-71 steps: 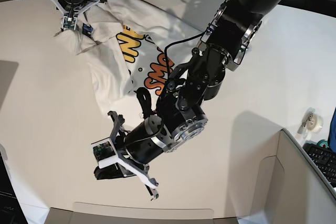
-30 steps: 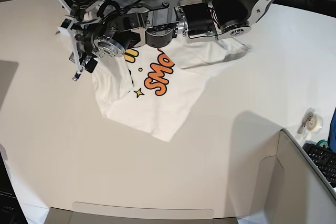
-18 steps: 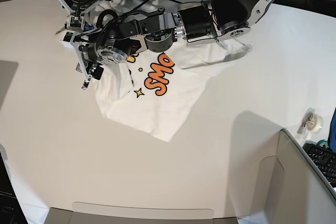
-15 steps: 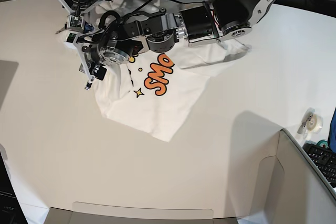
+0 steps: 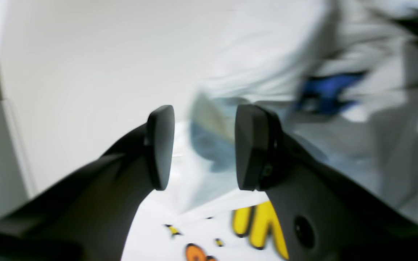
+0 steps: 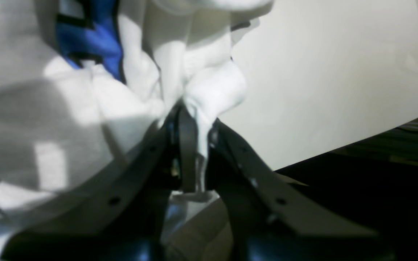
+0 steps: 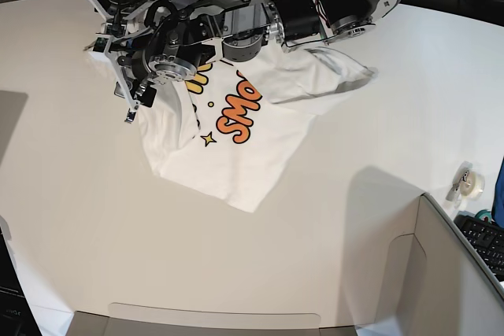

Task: Layout the t-shirt on the table in an organized manner, then fold the t-shirt properly
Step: 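Grasp the shirt fabric beside the right gripper with the left gripper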

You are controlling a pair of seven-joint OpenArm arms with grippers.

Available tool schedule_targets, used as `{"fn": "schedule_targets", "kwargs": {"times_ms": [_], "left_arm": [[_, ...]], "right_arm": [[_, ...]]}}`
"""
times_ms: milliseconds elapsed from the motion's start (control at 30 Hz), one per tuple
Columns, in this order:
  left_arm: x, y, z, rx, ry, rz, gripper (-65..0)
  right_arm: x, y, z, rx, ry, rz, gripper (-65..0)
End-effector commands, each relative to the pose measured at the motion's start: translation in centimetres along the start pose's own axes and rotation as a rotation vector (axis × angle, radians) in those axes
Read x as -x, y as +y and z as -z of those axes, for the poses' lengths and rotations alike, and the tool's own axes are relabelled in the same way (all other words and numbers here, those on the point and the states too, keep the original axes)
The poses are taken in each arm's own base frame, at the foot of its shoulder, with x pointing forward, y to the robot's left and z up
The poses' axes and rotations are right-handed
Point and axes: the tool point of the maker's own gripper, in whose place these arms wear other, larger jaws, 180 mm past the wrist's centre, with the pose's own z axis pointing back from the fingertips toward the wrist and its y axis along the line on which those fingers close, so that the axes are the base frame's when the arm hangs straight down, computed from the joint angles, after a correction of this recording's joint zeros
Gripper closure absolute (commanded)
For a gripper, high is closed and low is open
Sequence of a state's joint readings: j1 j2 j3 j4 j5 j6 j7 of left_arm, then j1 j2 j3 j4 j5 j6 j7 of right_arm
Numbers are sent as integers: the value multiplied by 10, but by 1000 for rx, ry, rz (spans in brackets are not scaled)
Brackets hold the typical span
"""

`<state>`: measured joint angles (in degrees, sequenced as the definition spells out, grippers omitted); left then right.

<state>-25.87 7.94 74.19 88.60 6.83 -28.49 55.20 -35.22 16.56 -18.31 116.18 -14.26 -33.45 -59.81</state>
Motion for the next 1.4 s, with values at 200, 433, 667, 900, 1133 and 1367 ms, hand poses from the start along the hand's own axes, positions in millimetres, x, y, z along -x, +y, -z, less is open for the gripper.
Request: {"fn": "schedule_targets", "kwargs": {"times_ms": [200, 433, 667, 900, 1133, 1367], "left_arm": [[-9, 5, 5, -11, -43, -10, -270], [-7, 15, 5, -28, -39, -2, -270], [-6, 36, 1, -67, -28, 35, -270], [8, 32, 10, -46, 14, 27, -270], [2, 18, 13, -18, -20, 13, -270], [-2, -18, 22, 49, 2, 122, -270]], "right_arm": [[-1, 0, -2, -1, -4, 8, 0], [0, 0, -2, -1, -1, 6, 0], [2, 0, -3, -3, 3, 4, 0], [3, 15, -7, -46, 0, -15, 0], [3, 14, -7, -42, 1, -14, 0], [3, 14, -7, -42, 0, -15, 0]]}}
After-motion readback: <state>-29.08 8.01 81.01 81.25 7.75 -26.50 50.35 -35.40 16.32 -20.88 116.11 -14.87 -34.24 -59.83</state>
